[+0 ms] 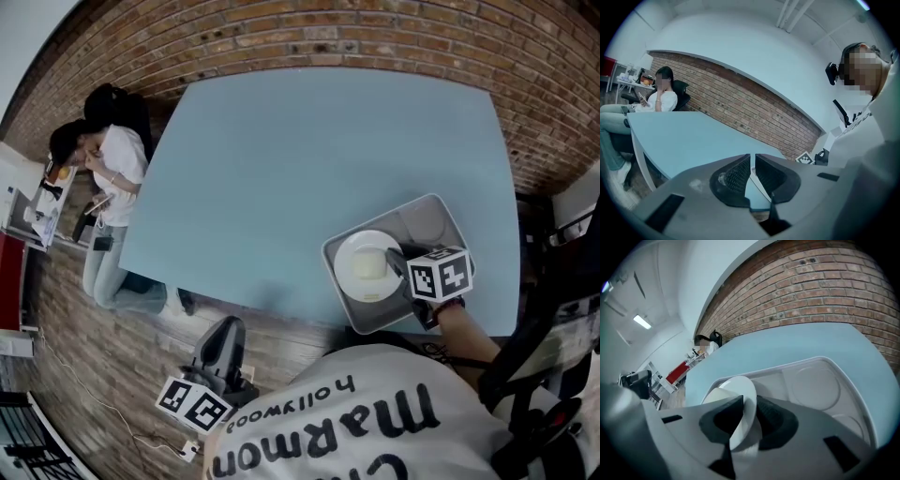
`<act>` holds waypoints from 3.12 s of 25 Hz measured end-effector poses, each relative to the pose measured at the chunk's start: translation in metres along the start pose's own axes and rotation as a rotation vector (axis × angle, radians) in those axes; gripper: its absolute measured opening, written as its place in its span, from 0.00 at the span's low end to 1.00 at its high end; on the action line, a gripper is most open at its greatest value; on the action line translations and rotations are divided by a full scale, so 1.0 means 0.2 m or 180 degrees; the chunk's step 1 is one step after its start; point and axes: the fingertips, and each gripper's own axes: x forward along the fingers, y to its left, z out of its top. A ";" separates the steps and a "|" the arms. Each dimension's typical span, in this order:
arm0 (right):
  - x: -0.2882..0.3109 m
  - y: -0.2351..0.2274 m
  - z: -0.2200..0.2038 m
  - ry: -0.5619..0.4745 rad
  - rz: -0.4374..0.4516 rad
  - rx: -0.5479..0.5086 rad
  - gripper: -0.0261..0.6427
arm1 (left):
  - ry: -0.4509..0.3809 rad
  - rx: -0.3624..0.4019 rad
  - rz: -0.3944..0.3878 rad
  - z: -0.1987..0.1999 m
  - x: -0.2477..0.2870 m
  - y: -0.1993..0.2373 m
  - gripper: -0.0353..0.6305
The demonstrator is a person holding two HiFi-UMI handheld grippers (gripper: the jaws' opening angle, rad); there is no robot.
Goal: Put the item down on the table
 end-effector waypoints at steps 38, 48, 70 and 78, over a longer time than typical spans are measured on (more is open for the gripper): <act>0.04 -0.03 -0.07 0.0272 -0.0387 -0.0919 0.17 | -0.0281 0.0049 0.0124 0.03 -0.07 -0.01 0.11; 0.04 -0.02 -0.06 0.0297 -0.0448 -0.1230 0.17 | -0.0282 0.0010 0.0135 0.00 -0.07 -0.02 0.11; 0.00 0.03 -0.01 0.0424 -0.0309 -0.1495 0.17 | -0.0061 -0.0012 -0.0087 -0.06 0.05 -0.05 0.11; -0.25 0.14 0.09 -0.0730 0.0119 -0.0742 0.11 | 0.0172 0.0061 -0.0593 -0.01 0.24 -0.10 0.11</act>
